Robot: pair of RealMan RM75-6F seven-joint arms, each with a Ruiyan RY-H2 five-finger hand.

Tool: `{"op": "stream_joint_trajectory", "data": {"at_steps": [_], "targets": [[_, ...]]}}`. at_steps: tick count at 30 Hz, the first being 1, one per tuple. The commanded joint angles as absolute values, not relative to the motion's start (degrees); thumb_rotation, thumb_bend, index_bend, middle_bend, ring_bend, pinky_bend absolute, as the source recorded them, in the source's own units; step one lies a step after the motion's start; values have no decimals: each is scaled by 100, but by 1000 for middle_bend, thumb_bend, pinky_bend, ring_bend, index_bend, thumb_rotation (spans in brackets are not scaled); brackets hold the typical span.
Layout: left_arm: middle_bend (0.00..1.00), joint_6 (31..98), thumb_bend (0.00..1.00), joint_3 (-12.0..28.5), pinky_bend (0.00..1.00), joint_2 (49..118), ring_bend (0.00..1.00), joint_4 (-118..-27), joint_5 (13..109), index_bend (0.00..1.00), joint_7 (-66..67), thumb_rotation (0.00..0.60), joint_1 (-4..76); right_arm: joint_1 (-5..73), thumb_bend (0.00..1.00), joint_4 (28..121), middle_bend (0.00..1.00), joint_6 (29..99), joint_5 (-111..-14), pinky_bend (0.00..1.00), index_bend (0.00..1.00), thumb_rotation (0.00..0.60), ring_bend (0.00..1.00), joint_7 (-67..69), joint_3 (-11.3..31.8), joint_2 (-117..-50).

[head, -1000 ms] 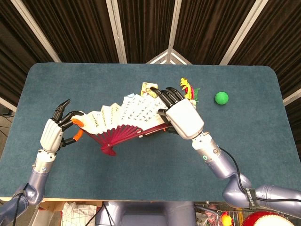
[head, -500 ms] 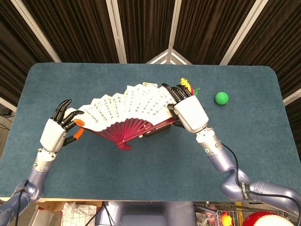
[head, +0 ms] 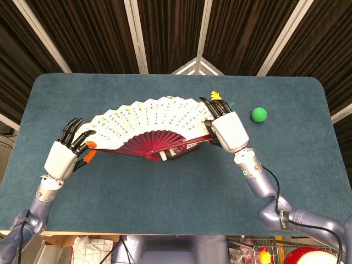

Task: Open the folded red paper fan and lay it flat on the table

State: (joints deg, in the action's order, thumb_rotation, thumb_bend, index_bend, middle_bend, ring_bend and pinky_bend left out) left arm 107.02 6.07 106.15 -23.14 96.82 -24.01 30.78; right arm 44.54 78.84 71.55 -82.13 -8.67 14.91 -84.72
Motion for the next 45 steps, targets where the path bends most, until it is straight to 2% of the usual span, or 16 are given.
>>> {"op": "stream_joint_trajectory", "data": {"at_steps": [1,7,8,10,12,14,15,18,26,34,45], "targets": [[300,10741,517,555,108,10658,17,-2228,9677,616,-2348,600,3068,4423,368,7819,150,7141,-8172,213,823,600,235,-881,1468,-8516],[278,10793,517,463,106,10722,17,-2123,9672,581,-2239,600,3055,4430,369,7693,149,6981,-8198,210,811,600,221,-1089,1323,-8603],[269,10788,517,448,105,10727,17,-2119,9671,565,-2230,600,3056,4438,369,7679,148,6950,-8206,198,770,600,205,-1140,1302,-8614],[257,10756,518,408,102,10729,16,-2120,9678,543,-2220,600,3054,4452,363,7700,147,6845,-8168,162,626,600,168,-1225,1270,-8623],[253,10763,518,390,102,10734,16,-2127,9671,535,-2176,600,3059,4459,285,7814,132,6704,-8050,122,418,600,126,-1367,1261,-8608],[252,10773,517,377,102,10742,16,-2147,9668,535,-2159,600,3069,4463,179,7957,112,6604,-7909,98,293,600,100,-1524,1286,-8591],[252,10775,517,372,102,10748,16,-2150,9663,536,-2133,600,3076,4471,132,8063,104,6538,-7836,87,244,600,91,-1629,1294,-8566],[253,10762,517,340,102,10770,16,-2143,9665,536,-2028,600,3097,4510,84,8314,94,6406,-7695,74,176,600,78,-2112,1299,-8452],[255,10787,517,292,102,10829,16,-2099,9653,536,-1747,600,3120,4619,77,8837,89,6183,-7320,67,147,600,70,-3095,1362,-8161],[263,10827,518,212,102,10890,16,-1968,9692,550,-1404,600,3165,4747,77,9231,89,5686,-6851,67,147,600,70,-4288,1196,-7367],[265,10882,519,124,102,10934,16,-1924,9733,565,-1166,600,3209,4718,77,9295,89,5551,-6198,67,147,600,70,-5125,1022,-6537]]}}
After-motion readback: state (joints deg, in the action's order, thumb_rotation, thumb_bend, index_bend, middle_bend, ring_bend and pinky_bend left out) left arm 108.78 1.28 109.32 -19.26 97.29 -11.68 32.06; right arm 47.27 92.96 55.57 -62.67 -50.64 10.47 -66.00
